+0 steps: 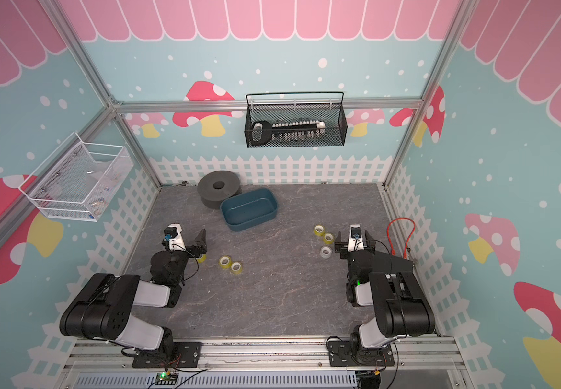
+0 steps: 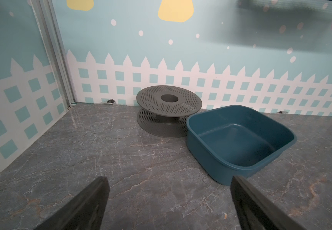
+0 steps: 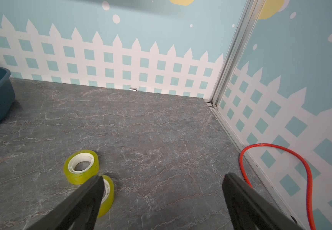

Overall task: Put the transparent tape into the storage box
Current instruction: Pick up the storage box at the center of the board.

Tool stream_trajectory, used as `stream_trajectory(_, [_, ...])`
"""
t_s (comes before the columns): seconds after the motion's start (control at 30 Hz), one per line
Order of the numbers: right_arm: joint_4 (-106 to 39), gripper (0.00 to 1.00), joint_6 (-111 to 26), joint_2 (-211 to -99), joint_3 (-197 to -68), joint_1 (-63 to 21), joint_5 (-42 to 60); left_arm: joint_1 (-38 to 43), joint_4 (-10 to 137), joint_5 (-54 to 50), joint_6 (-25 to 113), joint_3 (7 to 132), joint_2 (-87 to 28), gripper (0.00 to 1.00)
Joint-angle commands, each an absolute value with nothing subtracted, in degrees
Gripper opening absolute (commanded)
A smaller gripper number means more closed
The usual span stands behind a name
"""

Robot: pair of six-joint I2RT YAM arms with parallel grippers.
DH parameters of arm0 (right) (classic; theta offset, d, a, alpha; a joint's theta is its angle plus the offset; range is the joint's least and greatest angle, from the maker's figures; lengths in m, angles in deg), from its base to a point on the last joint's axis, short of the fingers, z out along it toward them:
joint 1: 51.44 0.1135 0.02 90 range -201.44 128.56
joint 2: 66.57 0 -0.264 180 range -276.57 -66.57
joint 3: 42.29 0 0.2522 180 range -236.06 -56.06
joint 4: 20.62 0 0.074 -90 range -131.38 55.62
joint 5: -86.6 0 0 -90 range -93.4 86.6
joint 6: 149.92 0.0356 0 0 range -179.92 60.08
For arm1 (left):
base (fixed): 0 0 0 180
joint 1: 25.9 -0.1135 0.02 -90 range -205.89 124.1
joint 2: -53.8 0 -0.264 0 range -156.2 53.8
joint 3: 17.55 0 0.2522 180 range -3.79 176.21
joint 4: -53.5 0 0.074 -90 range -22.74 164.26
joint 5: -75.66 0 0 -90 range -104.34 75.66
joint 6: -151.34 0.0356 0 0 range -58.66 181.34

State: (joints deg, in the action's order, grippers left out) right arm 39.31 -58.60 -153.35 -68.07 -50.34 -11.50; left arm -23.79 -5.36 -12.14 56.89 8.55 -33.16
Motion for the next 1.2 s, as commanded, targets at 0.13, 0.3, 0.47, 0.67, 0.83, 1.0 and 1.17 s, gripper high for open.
stream_trajectory(0.13, [7.7, 0.99, -52.5, -140.6, -79.5, -50.5, -14.8, -22.9, 19.7, -17.8, 54.9, 18.2, -21.3, 0.99])
stream_trajectory(0.3, [-12.2, 0.99, -43.3, -136.7, -89.6, -50.3, -10.5, -22.7, 32.8, -15.2, 52.0, 24.9, -15.8, 0.99])
stream_trajectory(0.47, [-24.8, 0.99, -36.8, -138.1, -99.2, -50.2, 3.5, -22.6, 44.6, -12.7, 43.2, 33.8, -15.5, 0.99])
stream_trajectory(0.67, [-37.1, 0.99, -37.0, -149.5, -114.2, -46.4, 10.4, -21.0, 58.3, -5.3, 29.6, 48.7, -27.3, 0.99])
stream_trajectory(0.83, [-41.2, 0.99, -40.9, -155.6, -121.4, -39.3, 4.6, -18.9, 59.4, 0.2, 18.5, 56.6, -38.1, 0.99])
stream_trajectory(1.0, [-42.8, 0.99, -42.1, -159.2, -125.2, -35.1, 1.5, -17.1, 64.1, -2.9, 16.0, 64.3, -45.8, 0.99])
stream_trajectory(1.17, [-42.1, 0.99, -42.6, -160.3, -126.0, -33.2, -0.1, -16.9, 70.1, -9.0, 15.9, 68.3, -50.8, 0.89])
